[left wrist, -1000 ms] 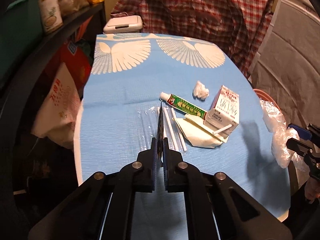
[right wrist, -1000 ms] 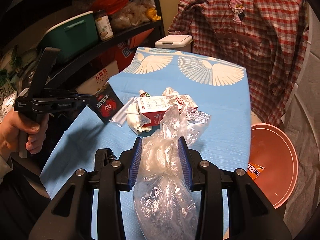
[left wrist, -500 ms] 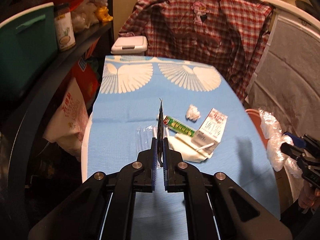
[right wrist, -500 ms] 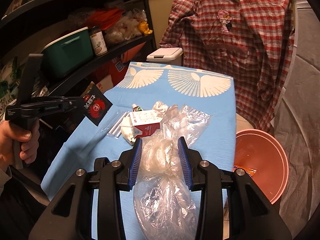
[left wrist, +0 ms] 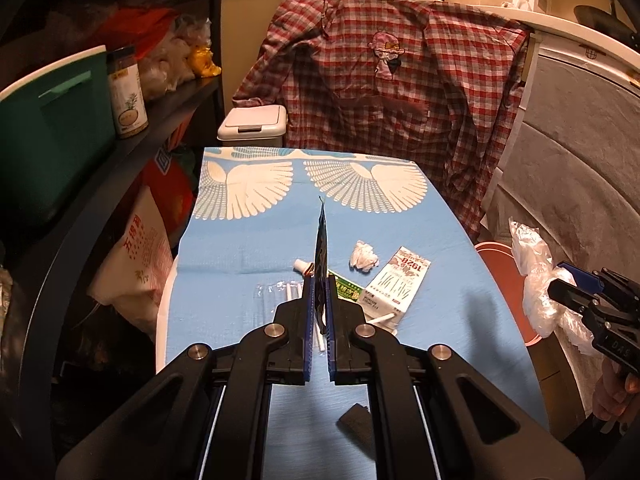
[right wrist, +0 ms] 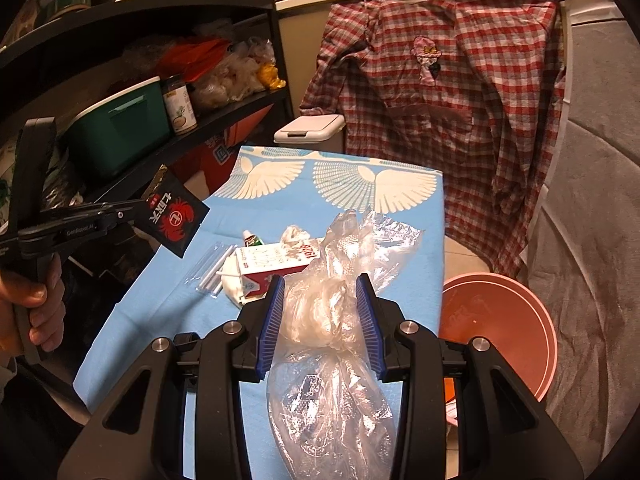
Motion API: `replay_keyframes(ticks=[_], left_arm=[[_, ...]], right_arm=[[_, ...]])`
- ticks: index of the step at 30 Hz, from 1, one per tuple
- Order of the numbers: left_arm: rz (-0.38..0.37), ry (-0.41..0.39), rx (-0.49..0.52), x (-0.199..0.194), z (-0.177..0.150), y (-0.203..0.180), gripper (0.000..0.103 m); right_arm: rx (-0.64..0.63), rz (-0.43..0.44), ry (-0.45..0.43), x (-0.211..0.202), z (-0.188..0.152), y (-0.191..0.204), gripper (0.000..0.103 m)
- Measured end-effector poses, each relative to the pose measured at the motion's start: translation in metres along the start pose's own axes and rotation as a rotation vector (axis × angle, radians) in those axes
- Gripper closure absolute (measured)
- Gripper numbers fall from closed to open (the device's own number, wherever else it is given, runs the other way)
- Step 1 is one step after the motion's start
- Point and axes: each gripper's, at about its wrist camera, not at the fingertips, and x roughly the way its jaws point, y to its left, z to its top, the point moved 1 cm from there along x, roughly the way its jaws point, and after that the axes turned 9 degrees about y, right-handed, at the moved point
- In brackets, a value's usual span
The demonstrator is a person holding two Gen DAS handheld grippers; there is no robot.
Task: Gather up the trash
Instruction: 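Carry the plastic bag and black sachet over the pink bin with both grippers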
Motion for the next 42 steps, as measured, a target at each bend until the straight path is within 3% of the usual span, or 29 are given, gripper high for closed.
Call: replay_keyframes(ticks=[24, 42], left_arm=[[-0.048, -0.037, 0.029, 0.0, 0.009, -0.044, 0.098], [-0.117, -0.051, 0.084, 0.01, 0.015, -0.101, 0.098]], right_arm=[[0.089, -0.074, -0.069, -0.02, 0.008, -0.043, 0.065], [0.132, -0.194, -0.102, -0.034, 0.008, -0.081, 0.065]])
